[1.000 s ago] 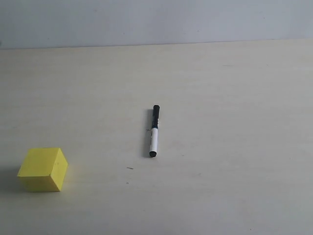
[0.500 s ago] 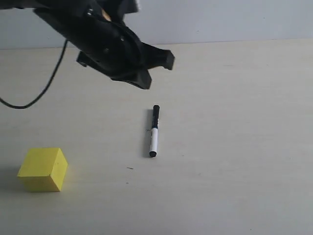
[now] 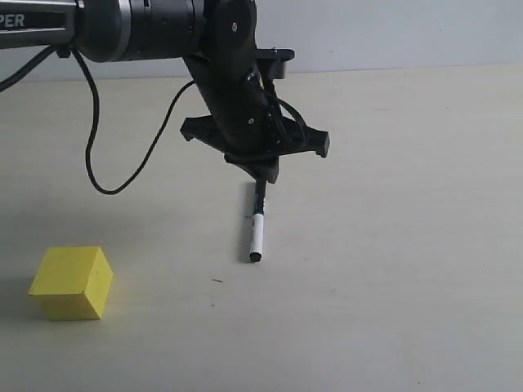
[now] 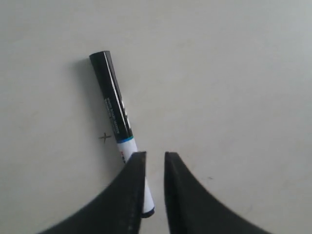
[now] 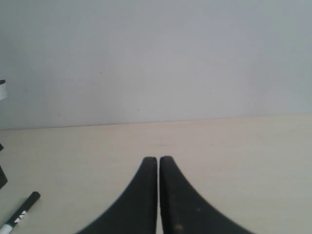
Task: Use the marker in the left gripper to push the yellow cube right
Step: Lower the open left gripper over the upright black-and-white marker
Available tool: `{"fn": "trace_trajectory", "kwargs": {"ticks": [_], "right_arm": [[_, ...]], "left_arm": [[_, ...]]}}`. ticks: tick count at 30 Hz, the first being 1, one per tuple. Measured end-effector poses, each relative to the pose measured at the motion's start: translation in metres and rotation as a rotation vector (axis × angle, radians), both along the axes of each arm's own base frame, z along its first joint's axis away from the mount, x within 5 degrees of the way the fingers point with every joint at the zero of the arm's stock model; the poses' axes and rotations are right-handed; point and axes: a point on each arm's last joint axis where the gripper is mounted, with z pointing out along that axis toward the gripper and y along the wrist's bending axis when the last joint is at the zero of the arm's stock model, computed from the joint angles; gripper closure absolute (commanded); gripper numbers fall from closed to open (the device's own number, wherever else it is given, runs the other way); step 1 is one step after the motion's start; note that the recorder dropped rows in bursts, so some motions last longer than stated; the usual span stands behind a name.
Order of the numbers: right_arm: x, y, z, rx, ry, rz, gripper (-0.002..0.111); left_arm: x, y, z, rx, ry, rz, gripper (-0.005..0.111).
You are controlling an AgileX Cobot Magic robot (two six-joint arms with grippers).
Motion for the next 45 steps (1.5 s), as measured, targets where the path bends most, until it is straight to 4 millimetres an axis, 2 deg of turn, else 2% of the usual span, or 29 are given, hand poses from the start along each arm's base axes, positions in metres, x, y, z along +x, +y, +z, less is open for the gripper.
{"fn": "trace_trajectory", "kwargs": {"ticks": [1, 2, 6, 12, 21, 26, 29, 45], "right_arm": [[0.000, 0.000, 0.000, 0.000, 0.000, 0.000, 0.106], [0.000, 0.000, 0.000, 0.000, 0.000, 0.000, 0.106], [0.000, 0.000, 0.000, 0.000, 0.000, 0.000, 0.106], [0.000, 0.000, 0.000, 0.000, 0.000, 0.000, 0.106], [0.000, 0.000, 0.000, 0.000, 0.000, 0.000, 0.106], [0.000, 0.000, 0.000, 0.000, 0.000, 0.000, 0.106], [0.000, 0.000, 0.000, 0.000, 0.000, 0.000, 0.106], [0.000, 0.000, 0.000, 0.000, 0.000, 0.000, 0.106]], "left_arm": [[-0.001, -0.001, 0.000, 0.001, 0.003, -0.002, 0.051], [-0.001, -0.001, -0.002, 0.003, 0.006, -0.003, 0.042], [-0.003, -0.002, -0.006, 0.016, 0.039, 0.029, 0.044], [-0.004, -0.001, -0.044, 0.118, 0.163, 0.077, 0.044], [0.006, -0.011, -0.055, 0.135, 0.198, 0.135, 0.044], [0.006, -0.008, -0.069, 0.200, 0.242, 0.162, 0.054], [0.006, -0.008, -0.078, 0.217, 0.250, 0.174, 0.054], [0.008, -0.010, -0.079, 0.201, 0.234, 0.181, 0.054]]}}
